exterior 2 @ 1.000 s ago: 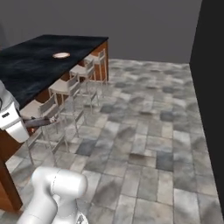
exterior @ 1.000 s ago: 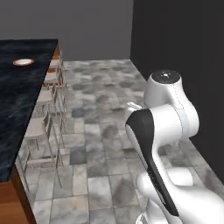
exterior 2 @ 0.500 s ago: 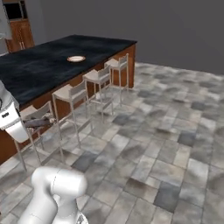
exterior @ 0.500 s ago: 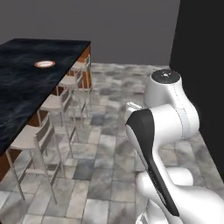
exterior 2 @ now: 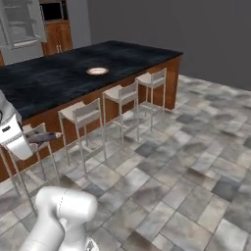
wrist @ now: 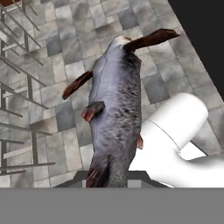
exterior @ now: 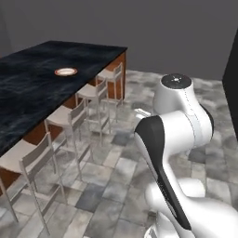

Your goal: Take the fish from the fridge and place it on the digital scale on the counter by the fridge. Wait a few seconds for a reading, then move it to the plate on the dining counter.

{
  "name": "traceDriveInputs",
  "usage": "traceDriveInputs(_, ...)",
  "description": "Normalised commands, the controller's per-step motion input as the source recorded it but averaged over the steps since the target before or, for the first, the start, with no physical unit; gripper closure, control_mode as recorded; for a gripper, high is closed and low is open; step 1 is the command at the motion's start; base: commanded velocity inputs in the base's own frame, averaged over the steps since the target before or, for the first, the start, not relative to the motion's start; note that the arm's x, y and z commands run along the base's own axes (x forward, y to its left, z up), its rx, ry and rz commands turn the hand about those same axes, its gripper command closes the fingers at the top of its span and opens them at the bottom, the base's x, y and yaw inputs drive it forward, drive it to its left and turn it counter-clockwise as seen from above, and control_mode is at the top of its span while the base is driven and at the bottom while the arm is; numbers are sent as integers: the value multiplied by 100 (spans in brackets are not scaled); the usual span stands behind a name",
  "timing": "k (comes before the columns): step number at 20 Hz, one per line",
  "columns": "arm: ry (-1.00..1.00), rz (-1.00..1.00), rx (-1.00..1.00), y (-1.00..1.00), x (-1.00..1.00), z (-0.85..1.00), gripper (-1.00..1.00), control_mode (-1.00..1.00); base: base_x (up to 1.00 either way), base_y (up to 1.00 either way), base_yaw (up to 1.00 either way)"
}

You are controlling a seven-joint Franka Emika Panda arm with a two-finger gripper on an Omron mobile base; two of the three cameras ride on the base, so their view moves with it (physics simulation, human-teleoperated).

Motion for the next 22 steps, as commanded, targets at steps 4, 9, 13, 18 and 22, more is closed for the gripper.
traceDriveInputs(4, 0, 0, 0, 0, 0, 0, 100, 100, 99, -89, 41)
traceDriveInputs(9, 0, 0, 0, 0, 0, 0, 100, 100, 100, -89, 41)
traceDriveInputs(13, 0, 0, 0, 0, 0, 0, 100, 100, 100, -89, 40)
traceDriveInputs(18, 0, 0, 0, 0, 0, 0, 100, 100, 100, -89, 40)
traceDriveInputs(22, 0, 0, 0, 0, 0, 0, 100, 100, 100, -89, 40)
